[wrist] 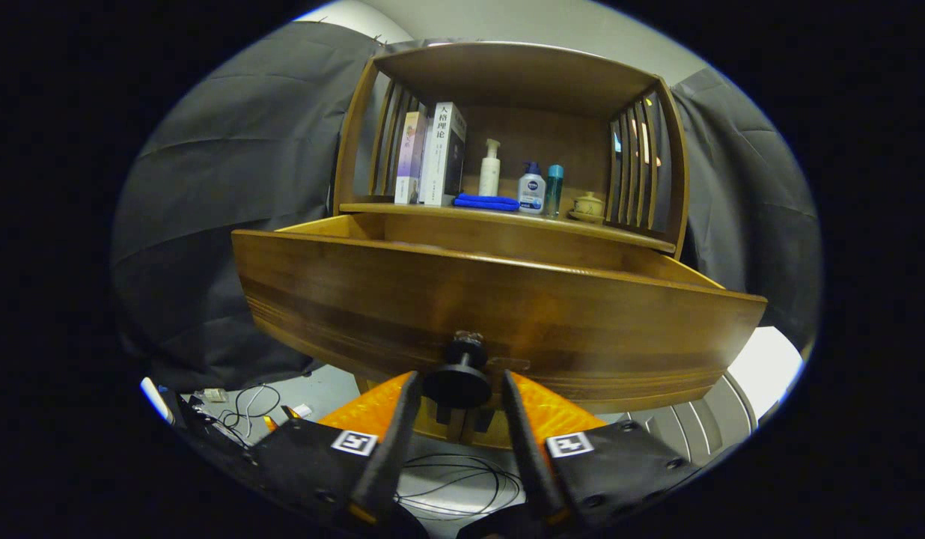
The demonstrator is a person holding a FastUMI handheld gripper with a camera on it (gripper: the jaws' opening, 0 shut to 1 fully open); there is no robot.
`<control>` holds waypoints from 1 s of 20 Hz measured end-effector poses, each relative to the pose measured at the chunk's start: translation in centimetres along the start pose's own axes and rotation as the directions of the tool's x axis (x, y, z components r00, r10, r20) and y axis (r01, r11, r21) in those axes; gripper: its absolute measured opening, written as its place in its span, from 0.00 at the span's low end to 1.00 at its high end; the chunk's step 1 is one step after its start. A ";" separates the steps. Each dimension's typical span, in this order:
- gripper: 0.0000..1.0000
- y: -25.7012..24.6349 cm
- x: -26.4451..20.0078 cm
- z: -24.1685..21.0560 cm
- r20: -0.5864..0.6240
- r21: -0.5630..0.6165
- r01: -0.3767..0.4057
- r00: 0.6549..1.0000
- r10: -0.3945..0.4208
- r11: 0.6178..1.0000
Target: Pull open the drawer, take out the items inside it, and place them on the countertop above the cabinet.
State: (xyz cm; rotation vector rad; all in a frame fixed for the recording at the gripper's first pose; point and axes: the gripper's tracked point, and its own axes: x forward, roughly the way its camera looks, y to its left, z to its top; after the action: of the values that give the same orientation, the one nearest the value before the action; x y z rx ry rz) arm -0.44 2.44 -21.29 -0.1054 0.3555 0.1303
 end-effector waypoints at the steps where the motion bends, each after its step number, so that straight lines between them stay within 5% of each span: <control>1: 0.82 -0.5 -0.2 0.2 0.002 0.009 0.007 1.000 -0.007 1.000; 3: 1.00 -1.2 -0.6 1.3 0.025 0.039 0.004 1.000 -0.005 0.999; 13: 0.99 -5.0 -3.2 10.7 0.185 0.070 0.052 0.981 -0.064 0.996; 20: 0.99 -7.2 1.9 16.1 0.072 0.094 0.032 0.997 -0.039 0.995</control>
State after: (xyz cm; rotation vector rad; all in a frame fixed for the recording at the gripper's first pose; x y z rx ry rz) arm 7.90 -2.43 -6.38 -0.0146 0.2854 0.0820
